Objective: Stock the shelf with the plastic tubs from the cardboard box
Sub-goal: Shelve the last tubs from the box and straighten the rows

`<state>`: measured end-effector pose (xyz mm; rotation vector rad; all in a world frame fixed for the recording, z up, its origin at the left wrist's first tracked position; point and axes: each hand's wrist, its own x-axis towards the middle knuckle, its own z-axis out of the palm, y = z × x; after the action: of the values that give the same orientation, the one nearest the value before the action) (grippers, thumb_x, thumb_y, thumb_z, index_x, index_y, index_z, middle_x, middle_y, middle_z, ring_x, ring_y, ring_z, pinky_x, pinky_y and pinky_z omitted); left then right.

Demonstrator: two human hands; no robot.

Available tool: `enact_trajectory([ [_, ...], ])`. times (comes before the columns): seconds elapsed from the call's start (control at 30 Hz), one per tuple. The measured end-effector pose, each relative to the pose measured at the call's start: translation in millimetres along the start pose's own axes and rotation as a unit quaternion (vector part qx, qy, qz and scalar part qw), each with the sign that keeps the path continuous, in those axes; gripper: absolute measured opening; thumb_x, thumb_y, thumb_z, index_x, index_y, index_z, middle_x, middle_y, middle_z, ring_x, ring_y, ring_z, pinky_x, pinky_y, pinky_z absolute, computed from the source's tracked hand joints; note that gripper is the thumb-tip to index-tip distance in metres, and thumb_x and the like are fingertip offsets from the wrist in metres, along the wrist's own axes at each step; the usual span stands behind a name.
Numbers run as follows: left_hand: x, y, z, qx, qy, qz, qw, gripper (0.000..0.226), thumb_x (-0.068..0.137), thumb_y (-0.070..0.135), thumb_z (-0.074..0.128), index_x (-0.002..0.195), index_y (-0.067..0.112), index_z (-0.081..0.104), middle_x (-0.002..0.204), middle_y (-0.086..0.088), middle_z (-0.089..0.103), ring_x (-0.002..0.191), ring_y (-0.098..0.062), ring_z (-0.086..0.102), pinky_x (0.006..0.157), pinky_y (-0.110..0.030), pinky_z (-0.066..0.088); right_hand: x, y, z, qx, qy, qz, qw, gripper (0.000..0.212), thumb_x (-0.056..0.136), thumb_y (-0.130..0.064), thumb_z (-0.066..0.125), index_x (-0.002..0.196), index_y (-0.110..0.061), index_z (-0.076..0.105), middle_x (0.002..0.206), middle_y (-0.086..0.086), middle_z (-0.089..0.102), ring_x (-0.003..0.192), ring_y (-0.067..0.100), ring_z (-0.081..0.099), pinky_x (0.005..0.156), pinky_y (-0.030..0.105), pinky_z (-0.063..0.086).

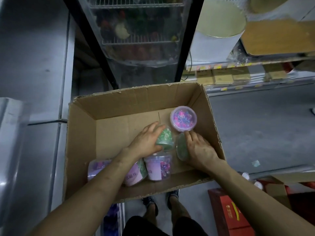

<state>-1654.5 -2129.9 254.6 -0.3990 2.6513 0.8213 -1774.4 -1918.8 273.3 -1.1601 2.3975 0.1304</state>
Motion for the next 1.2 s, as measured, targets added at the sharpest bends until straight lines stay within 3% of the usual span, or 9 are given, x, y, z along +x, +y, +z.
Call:
enact_trajectory([
  [0.1,2,2,-1,-0.006,0.02,-0.003,1.0,0.09,0.085,0.037,0.078,0.159,0.028,0.028,0.155,-0.004,0.033,0.141,-0.028,0.038,0.115,-0.045,0.038,0,-4,-1,-0.001,0.004,0.0,1.0,0.083,0.096,-0.043,0.056,0.162,-0.007,0.02,0.156,0.014,0.039,0.144,0.031,0.042,0.119,0.045,0.037],
  [0.3,-7,-5,-5,-0.022,0.052,-0.041,0.998,0.088,0.085,0.046,0.077,0.158,0.028,0.031,0.147,-0.004,0.04,0.134,-0.031,0.044,0.111,-0.042,0.041,-2,-4,-4,0.01,0.04,-0.007,0.999,0.074,0.086,-0.046,0.063,0.147,-0.01,0.04,0.136,0.01,0.054,0.127,0.031,0.056,0.108,0.044,0.047],
  [0.5,-32,-23,-7,-0.034,0.101,-0.12,0.987,0.085,0.087,0.049,0.074,0.157,0.026,0.032,0.148,-0.009,0.043,0.133,-0.033,0.046,0.11,-0.042,0.041,-7,-8,-15,0.047,0.033,-0.007,0.998,0.089,0.081,-0.058,0.071,0.148,-0.01,0.036,0.136,0.01,0.055,0.123,0.031,0.06,0.098,0.043,0.053],
  [0.73,-44,-53,-9,-0.168,0.145,-0.251,0.942,0.073,0.095,0.052,0.064,0.153,0.018,0.037,0.142,-0.019,0.052,0.129,-0.036,0.053,0.104,-0.038,0.042,-25,-14,-34,0.11,0.065,-0.004,0.992,0.11,0.07,-0.061,0.085,0.153,-0.013,0.032,0.139,0.007,0.053,0.127,0.028,0.057,0.095,0.041,0.052],
  [0.83,-45,-60,-9,-0.198,0.145,-0.259,0.934,0.076,0.101,0.058,0.05,0.161,0.021,0.022,0.155,-0.019,0.042,0.139,-0.037,0.047,0.111,-0.042,0.039,-32,-13,-45,0.151,0.079,0.009,0.985,0.114,0.069,-0.059,0.087,0.157,-0.017,0.029,0.147,0.005,0.051,0.133,0.028,0.054,0.098,0.044,0.051],
  [1.0,-49,-61,-13,-0.136,0.114,-0.214,0.961,0.068,0.103,0.066,0.028,0.162,0.045,0.001,0.16,-0.013,0.034,0.138,-0.037,0.048,0.109,-0.048,0.04,-36,-10,-63,0.246,0.092,0.029,0.964,0.101,0.067,-0.06,0.089,0.149,-0.03,0.038,0.144,-0.004,0.053,0.125,0.019,0.058,0.096,0.042,0.053],
  [1.07,-49,-63,-13,-0.13,0.086,-0.22,0.963,0.075,0.099,0.072,0.033,0.161,0.046,0.0,0.158,-0.013,0.031,0.136,-0.039,0.048,0.108,-0.049,0.042,-35,-10,-65,0.266,0.091,0.033,0.959,0.1,0.064,-0.062,0.089,0.146,-0.033,0.041,0.141,-0.007,0.055,0.122,0.016,0.059,0.095,0.043,0.055],
  [1.2,-52,-67,-12,-0.124,0.045,-0.227,0.965,0.127,0.076,0.08,0.067,0.158,0.04,-0.02,0.162,-0.01,0.021,0.136,-0.039,0.047,0.106,-0.052,0.046,-33,-10,-64,0.287,0.087,0.037,0.953,0.102,0.059,-0.066,0.089,0.144,-0.037,0.041,0.14,-0.011,0.056,0.121,0.013,0.06,0.095,0.046,0.057],
])
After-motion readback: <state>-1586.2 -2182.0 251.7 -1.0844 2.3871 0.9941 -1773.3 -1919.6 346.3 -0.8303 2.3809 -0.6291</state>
